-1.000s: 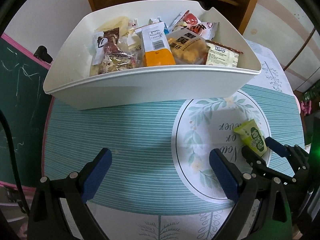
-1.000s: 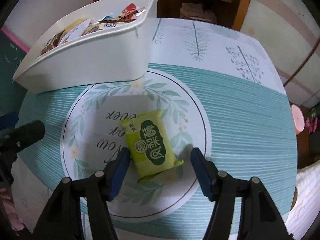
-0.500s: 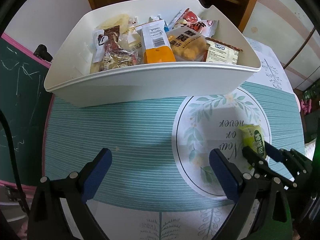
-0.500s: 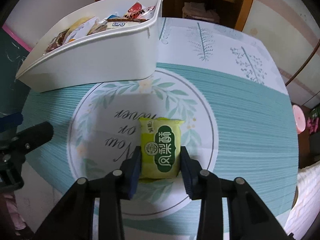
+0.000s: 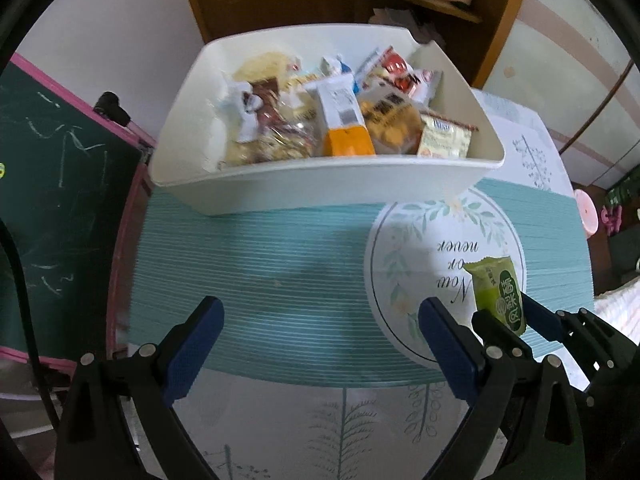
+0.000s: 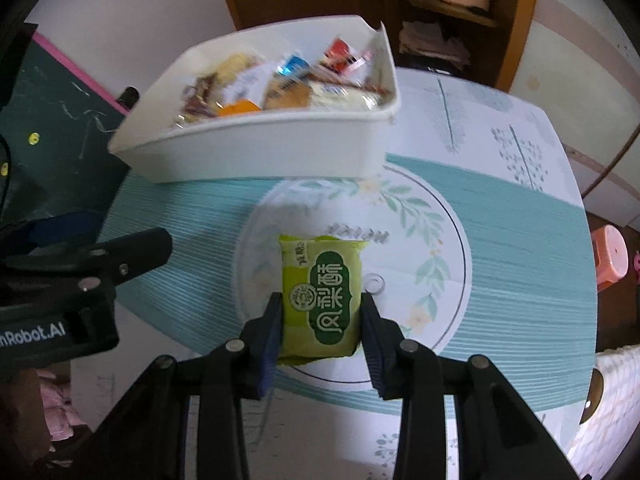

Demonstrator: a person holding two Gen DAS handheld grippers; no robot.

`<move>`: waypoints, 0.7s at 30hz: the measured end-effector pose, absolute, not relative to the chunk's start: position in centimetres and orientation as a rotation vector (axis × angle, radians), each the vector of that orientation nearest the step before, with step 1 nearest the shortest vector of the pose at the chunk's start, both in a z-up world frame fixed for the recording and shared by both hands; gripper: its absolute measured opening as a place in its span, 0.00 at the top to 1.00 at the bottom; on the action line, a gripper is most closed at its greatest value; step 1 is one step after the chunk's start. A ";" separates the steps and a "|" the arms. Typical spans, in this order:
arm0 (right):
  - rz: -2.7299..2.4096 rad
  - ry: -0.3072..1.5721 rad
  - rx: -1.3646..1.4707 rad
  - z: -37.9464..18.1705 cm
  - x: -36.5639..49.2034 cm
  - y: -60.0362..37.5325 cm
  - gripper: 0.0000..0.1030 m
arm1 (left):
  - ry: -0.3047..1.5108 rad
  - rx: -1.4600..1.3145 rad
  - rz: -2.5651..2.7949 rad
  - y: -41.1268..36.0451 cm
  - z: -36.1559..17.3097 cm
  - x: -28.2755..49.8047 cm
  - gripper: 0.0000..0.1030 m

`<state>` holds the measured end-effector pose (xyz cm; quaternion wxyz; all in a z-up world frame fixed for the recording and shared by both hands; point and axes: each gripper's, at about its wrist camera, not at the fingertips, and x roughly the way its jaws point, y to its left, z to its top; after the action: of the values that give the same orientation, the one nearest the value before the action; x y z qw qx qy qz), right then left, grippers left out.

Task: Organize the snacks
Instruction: 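Lift the green pack over the white tray and open the right gripper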

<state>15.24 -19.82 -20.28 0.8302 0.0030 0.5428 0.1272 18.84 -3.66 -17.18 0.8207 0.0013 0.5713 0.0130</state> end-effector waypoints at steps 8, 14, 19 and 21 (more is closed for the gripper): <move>0.316 1.063 0.031 -15.4 17.1 -18.1 0.64 | 1.128 -0.012 0.061 -1.1 -11.8 19.7 0.05; 0.318 0.965 0.029 -10.6 19.6 -16.8 0.64 | 1.038 0.003 0.089 0.9 -7.3 22.1 0.05; 0.303 0.863 0.039 -6.3 21.9 -16.0 0.64 | 0.968 0.007 0.087 2.0 -4.1 24.4 0.05; 0.298 0.838 0.053 -4.8 23.1 -15.7 0.64 | 0.944 0.007 0.092 2.3 -3.1 25.4 0.05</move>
<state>23.11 -15.74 -4.81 0.9025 0.0256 0.4051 0.1441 25.35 2.30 -3.07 0.8897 0.0033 0.4544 0.0442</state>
